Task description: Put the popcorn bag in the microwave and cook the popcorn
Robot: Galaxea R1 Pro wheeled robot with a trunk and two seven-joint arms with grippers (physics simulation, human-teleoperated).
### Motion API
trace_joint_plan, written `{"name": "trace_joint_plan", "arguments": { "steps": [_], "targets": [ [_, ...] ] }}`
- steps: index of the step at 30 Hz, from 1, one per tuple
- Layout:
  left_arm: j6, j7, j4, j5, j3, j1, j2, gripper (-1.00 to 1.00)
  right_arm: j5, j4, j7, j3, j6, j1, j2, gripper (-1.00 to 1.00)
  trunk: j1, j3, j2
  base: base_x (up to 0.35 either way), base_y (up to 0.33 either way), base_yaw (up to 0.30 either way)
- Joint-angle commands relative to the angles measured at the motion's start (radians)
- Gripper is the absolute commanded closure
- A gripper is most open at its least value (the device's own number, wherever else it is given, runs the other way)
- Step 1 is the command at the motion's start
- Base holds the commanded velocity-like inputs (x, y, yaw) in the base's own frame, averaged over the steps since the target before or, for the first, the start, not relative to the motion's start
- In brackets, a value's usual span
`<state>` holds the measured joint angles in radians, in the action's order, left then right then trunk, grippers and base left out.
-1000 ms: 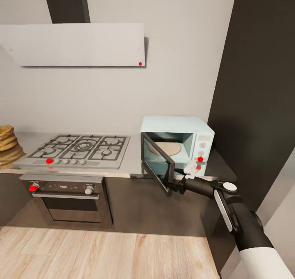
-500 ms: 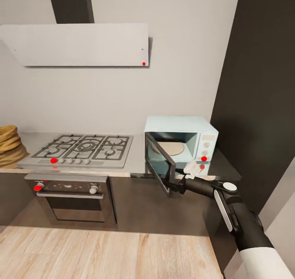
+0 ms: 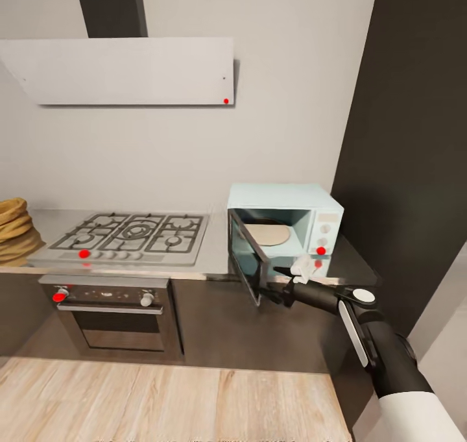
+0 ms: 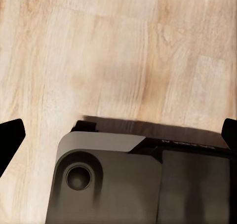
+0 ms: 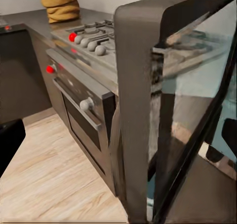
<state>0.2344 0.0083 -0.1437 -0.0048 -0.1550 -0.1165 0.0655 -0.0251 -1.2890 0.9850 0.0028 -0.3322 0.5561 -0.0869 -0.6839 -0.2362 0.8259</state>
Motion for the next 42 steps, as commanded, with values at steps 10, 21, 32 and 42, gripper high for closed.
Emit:
{"name": "trace_joint_plan", "arguments": {
  "steps": [10, 21, 32, 42],
  "targets": [
    [0.003, 0.001, 0.0, 0.001, -0.005, 0.002, -0.003, -1.0, -0.005, -0.002, -0.005, -0.001, -0.005, 0.001, 0.0, -1.0, 0.0, -0.001, 0.001, -0.037, -0.255, 0.0],
    [0.003, 0.001, 0.0, 0.005, -0.007, 0.005, -0.001, -1.0, -0.014, 0.0, -0.591, -0.023, -0.069, -0.003, 0.064, -1.0, 0.0, -0.001, 0.001, 0.037, -0.007, 0.0],
    [0.003, 0.001, 0.0, 0.012, -0.013, 0.005, -0.003, -1.0, -0.011, -0.01, -0.716, 0.126, -0.141, -0.005, 0.096, -1.0, 0.0, -0.001, 0.001, 0.157, 0.132, 0.0],
    [0.003, 0.001, 0.0, 0.01, -0.01, 0.006, -0.003, -1.0, -0.005, -0.025, -0.722, 0.126, -0.163, -0.005, 0.096, -1.0, 0.0, -0.001, 0.001, -0.029, 0.078, 0.158]
  ]
}}
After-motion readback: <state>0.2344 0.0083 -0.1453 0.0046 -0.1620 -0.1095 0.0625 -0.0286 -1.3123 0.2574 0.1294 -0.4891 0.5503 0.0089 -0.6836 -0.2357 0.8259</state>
